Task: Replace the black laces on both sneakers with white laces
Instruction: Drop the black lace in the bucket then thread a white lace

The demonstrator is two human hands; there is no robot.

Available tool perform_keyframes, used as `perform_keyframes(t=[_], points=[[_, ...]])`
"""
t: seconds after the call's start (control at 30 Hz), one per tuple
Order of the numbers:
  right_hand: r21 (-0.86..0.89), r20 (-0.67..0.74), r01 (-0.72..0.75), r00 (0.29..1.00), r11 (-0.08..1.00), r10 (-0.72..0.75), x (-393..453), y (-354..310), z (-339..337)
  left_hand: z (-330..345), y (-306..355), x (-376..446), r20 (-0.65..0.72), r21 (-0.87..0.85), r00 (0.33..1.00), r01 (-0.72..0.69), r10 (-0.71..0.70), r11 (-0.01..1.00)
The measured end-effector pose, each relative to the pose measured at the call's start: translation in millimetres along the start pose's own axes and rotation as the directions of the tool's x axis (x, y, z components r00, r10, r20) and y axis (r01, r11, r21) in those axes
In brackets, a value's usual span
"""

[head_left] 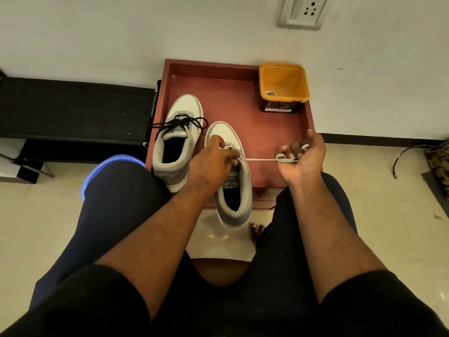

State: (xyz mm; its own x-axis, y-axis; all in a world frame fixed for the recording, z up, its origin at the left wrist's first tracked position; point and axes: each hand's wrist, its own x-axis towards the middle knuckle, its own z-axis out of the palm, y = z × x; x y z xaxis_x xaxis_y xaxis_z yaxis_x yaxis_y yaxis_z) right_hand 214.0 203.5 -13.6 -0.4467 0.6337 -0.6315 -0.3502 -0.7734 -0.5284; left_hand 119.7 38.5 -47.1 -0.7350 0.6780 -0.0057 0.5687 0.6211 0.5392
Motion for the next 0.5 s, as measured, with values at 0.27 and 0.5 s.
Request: perform_keyframes(t=[0.27,0.5], points=[[-0.952,0.215,0.237,0.968,-0.192,0.129,5.9,38.7,-5.1,3.4,-8.6,-0.2,-0.020,-0.236,0.988,0.142,-0.151,0.961],[-0.957,0.275,0.277,0.961,-0.089,0.036,8.0,40.2,-5.2,-8.5,-7.2,-0.8,-0.105,-0.446,0.969,0.154,-0.222,0.882]])
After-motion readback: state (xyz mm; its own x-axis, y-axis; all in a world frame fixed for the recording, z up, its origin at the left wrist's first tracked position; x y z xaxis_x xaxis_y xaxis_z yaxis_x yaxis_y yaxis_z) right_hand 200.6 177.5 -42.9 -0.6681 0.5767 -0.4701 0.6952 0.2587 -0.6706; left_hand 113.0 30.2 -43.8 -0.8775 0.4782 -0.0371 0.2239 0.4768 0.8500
